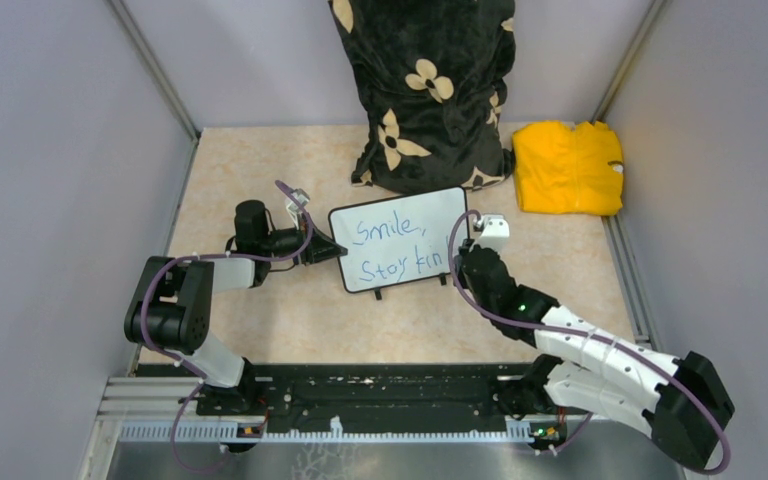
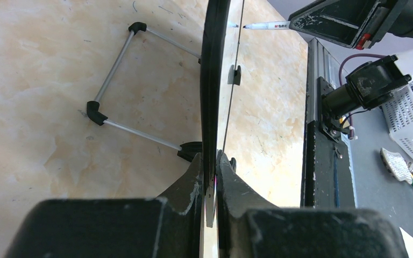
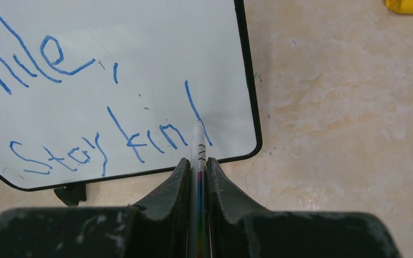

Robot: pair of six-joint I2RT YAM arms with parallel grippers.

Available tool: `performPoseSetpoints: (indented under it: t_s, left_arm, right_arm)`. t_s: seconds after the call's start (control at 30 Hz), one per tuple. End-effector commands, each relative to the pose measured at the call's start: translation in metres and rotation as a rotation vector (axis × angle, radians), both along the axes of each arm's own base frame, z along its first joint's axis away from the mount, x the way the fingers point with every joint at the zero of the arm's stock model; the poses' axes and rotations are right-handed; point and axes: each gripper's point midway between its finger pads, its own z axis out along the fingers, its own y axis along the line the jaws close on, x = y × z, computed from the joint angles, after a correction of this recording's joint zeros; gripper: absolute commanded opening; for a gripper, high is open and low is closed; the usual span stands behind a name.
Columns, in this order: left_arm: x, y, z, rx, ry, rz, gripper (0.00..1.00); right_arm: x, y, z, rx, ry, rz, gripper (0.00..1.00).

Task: Write a sentence on the whiteboard

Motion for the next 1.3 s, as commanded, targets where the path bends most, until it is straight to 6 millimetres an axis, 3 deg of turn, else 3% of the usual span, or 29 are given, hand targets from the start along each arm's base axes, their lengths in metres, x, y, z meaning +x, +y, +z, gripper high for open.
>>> performPoseSetpoints:
  t_s: [0.0, 0.83, 1.27]
  left_arm:
    - [0.004, 0.0, -0.013, 0.044, 0.001, 0.029, 0.0]
    - [0.004, 0.0, -0.012, 0.045, -0.002, 0.029, 0.0]
    - [0.004, 0.0, -0.013, 0.047, 0.001, 0.03, 0.0]
  right_arm:
    - [0.012, 0.006, 0.028, 0.046, -0.065, -0.014, 0.0]
    - [0.017, 0.015, 0.019, 0.034, -0.052, 0.01, 0.0]
    - [0.007, 0.019, -0.006, 0.032, 0.01, 0.056, 0.0]
